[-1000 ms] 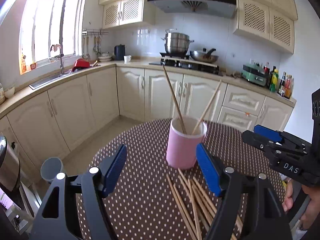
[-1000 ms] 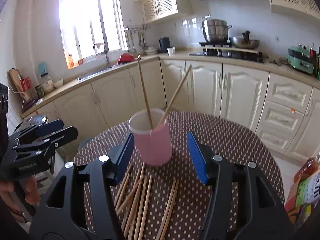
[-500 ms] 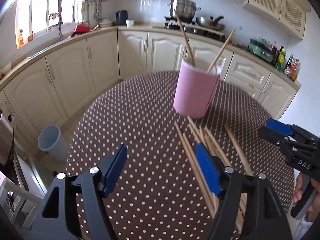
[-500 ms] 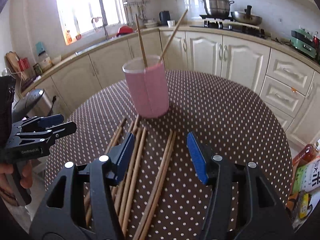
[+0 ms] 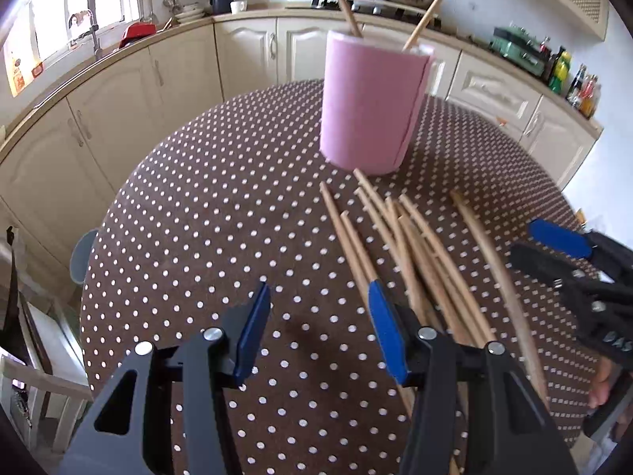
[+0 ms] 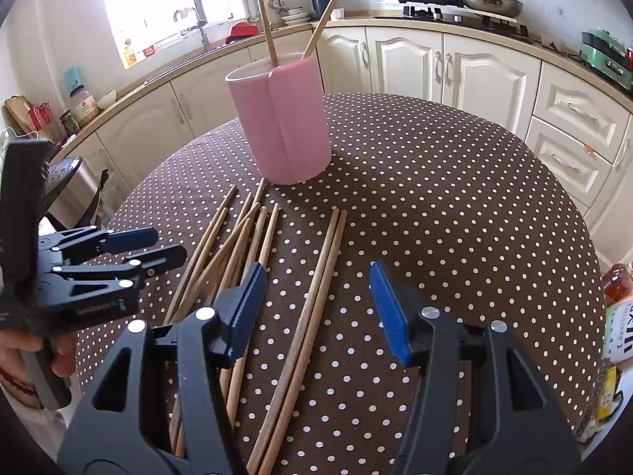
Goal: Organize utensils
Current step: 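Withdraw both open tools from the cup back to the chopstick pile, then close the left tool on another chopstick while the right tool grasps one too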
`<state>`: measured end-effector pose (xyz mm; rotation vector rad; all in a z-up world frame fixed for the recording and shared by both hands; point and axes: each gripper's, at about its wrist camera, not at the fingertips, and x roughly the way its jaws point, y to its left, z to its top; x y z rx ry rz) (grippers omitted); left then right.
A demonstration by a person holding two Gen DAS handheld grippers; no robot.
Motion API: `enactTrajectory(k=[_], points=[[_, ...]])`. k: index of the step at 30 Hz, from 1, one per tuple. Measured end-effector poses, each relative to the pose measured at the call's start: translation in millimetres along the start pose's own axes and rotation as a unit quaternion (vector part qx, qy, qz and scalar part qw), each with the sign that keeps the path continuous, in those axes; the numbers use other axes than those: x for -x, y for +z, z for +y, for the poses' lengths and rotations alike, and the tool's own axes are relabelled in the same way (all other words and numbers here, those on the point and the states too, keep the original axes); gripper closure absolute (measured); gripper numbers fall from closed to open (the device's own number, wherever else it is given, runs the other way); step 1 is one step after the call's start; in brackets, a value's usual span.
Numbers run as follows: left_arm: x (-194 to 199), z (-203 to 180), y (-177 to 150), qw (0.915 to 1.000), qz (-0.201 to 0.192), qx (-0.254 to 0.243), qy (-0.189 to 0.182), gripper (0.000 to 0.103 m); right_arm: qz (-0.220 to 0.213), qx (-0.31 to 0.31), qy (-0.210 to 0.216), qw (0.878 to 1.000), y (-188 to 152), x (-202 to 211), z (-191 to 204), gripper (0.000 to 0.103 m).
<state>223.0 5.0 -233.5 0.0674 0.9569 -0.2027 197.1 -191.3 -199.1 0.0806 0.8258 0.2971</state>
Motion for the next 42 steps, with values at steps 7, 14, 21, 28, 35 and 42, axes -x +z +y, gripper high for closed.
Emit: enactTrajectory(k=[7,14,21,28,35,42], points=[[-2.1,2.5,3.4,0.9998,0.002,0.014,-0.014,0.051,0.003,-0.003,0.003,1.0,0.4,-5.2,-4.2,0.048],[-13.7,-2.9,15.7,0.9999,0.006,0.011,-0.006,0.051,0.011,0.0,0.003,1.0,1.3,-14.7,-3.9,0.048],[-24.6,7.0,34.9,0.9996,0.013,0.021,-0.009,0.055,0.03,0.014,-0.01,0.999,4.7,-28.3,-0.9,0.048],[-30.3,9.0,46.0,0.9996,0.015,0.003,0.023,0.076,0.042,0.016,-0.035,0.998,8.6,-35.4,-5.8,0.061],[-39.2,1.6,57.8,0.9996,0.007,0.001,0.026,0.091,0.052,0.014,-0.039,0.998,11.1,-40.3,-13.7,0.07],[-41.8,3.1,54.7,0.9997,-0.001,0.013,0.021,0.095,0.082,0.034,-0.044,0.995,24.6,-55.1,-3.7,0.079]])
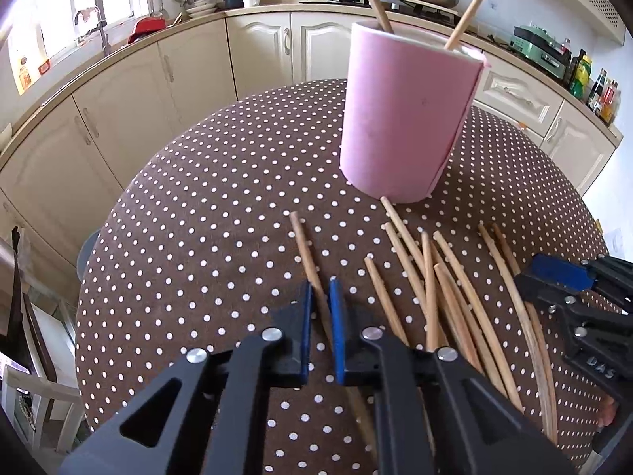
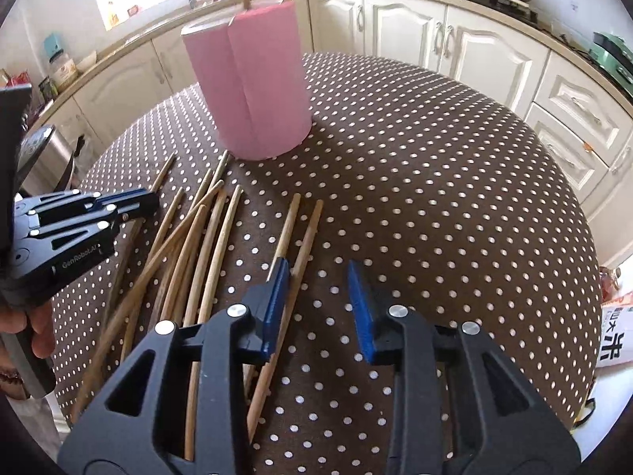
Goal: Organize utensils
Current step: 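Close the left tool on another chopstick while the right tool grasps one too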
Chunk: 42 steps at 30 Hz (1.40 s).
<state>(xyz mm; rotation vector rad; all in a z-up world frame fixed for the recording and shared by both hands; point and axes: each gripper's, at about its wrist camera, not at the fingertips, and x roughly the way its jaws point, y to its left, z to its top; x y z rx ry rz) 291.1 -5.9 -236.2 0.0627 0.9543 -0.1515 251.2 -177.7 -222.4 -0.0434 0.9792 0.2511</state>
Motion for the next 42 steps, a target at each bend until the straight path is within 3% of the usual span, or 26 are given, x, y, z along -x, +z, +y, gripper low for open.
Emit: enactTrajectory(k=[6,16,29,35,42], points=[[0.2,6.7,-2.3,1.0,-0.003,0.001,-0.008,0.097,0.015,0.021,-0.016,1.0,14.6,-10.9,1.9,0.092],[22.5,22.1,10.7,0.9987,-0.04,0.003,-0.032,0.097,0.017,0.004,0.007,1.0,26.6,-15.0,-5.2,0.097],[90.1,29.8,31.5,0.99,-0.114,0.0,-0.083,0.097,-0.066,0.01,0.051,0.996,54.6,46.3,13.5,0.097],[98.4,26.7,30.4,0.9898,-0.116,-0.009,-0.082,0.097,-0.072,0.019,0.052,0.996,56.4,53.4,22.6,0.097],[74.0,34.2,23.9,0.9941,-0.079,-0.009,-0.073,0.097,-0.056,0.014,0.047,0.997,46.5,41.9,22.9,0.097]])
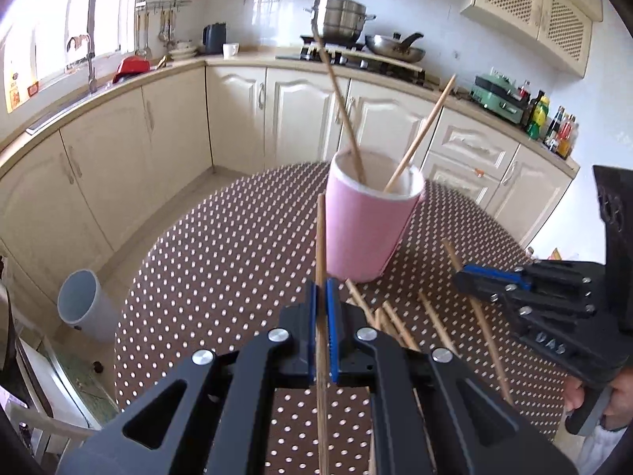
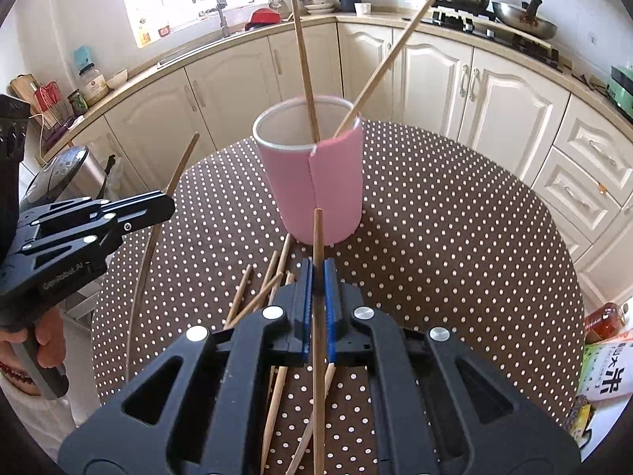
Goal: Organize utensils
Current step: 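Close the left tool on another chopstick while the right tool grasps one too, then lift the held chopsticks upright and carry both tools toward the pink cup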
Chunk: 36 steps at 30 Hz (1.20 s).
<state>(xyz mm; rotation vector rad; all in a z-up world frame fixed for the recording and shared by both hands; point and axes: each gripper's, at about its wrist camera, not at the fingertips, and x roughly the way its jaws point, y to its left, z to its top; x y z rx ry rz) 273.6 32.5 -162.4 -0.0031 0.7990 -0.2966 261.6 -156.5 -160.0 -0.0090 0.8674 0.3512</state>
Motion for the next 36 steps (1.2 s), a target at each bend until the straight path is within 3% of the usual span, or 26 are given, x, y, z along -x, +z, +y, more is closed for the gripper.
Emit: enactTrajectory(k=[7,15,36], points=[[-22.9,18.9,-15.6,0.9988,0.033,0.033,-0.015,0.097,0.009,-0.011,0.003,1.0,-9.3,-7.4,-4.6,0.097],[-12.1,17.0,-9.6,0.9993,0.016,0.028,-0.018,0.097,0.003,-0.012,0.007,1.0,-5.6,-1.2,-7.0,0.097],[-8.6,7.4,-9.7,0.9993,0.016,0.027,-0.021,0.097,0.004,-0.01,0.009,1.0,-5.6,1.5,-7.0,0.097]])
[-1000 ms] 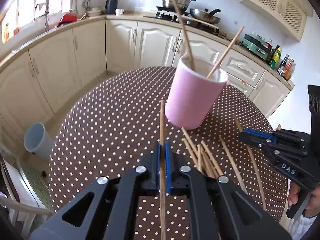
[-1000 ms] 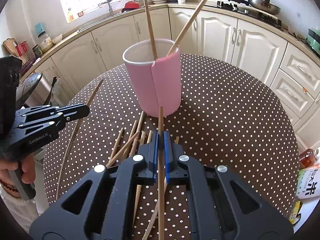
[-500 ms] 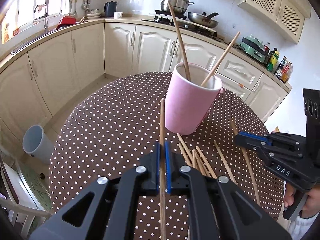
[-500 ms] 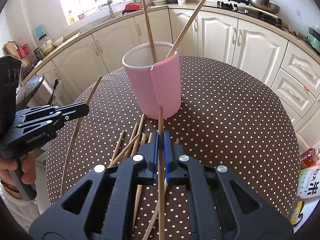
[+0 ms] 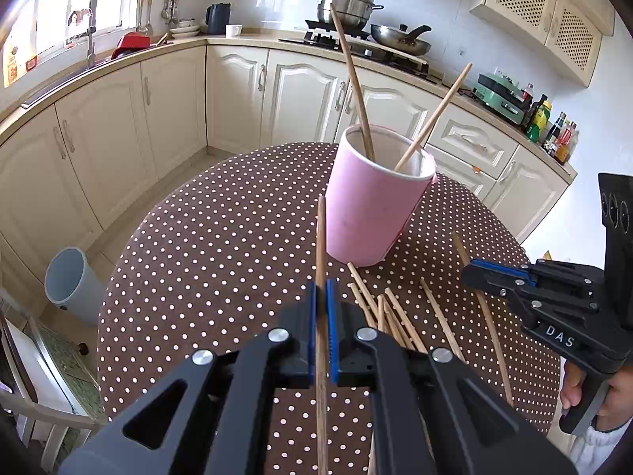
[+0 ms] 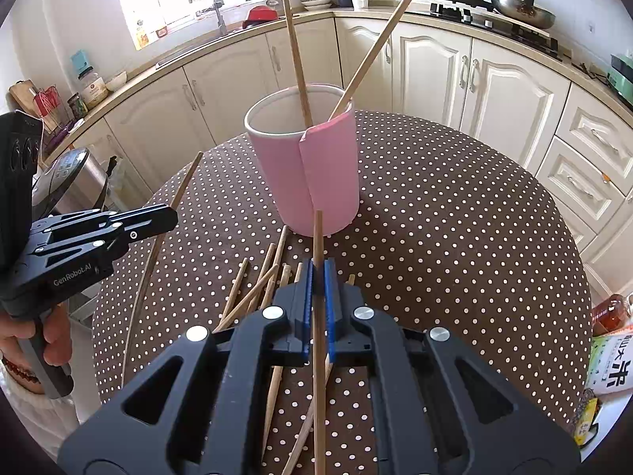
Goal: Organize utensils
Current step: 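Lift the held chopsticks upright and carry both tools toward the pink cup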
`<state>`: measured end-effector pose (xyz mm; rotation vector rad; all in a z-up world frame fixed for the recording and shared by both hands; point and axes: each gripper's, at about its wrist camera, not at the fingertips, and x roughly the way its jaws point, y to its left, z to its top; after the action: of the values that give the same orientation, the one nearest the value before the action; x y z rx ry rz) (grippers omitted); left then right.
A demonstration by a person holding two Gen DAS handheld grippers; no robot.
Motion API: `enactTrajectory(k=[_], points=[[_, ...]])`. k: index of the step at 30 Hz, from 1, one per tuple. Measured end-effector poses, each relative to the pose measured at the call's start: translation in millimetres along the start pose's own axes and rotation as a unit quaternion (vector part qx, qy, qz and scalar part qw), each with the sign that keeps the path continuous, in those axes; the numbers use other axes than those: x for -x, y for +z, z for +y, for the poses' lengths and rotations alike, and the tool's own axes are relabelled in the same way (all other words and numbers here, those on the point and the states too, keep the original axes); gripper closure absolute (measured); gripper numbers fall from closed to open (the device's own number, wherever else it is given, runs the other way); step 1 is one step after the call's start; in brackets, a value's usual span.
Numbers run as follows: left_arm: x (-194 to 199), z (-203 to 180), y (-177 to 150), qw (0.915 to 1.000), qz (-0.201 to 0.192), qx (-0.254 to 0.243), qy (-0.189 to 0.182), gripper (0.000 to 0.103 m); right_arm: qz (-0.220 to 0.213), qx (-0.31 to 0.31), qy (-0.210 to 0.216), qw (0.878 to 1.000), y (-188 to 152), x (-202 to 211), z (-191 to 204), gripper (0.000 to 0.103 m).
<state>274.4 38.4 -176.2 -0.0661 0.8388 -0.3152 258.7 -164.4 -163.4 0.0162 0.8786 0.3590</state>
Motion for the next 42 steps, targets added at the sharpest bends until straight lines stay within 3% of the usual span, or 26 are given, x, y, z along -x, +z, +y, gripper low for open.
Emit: enactTrajectory(k=[42], points=[[27.1,1.8,4.1,0.9998,0.0,0.015,-0.01,0.097,-0.019,0.0,0.018,1.0,-1.6,27.7,-2.6,0.097]])
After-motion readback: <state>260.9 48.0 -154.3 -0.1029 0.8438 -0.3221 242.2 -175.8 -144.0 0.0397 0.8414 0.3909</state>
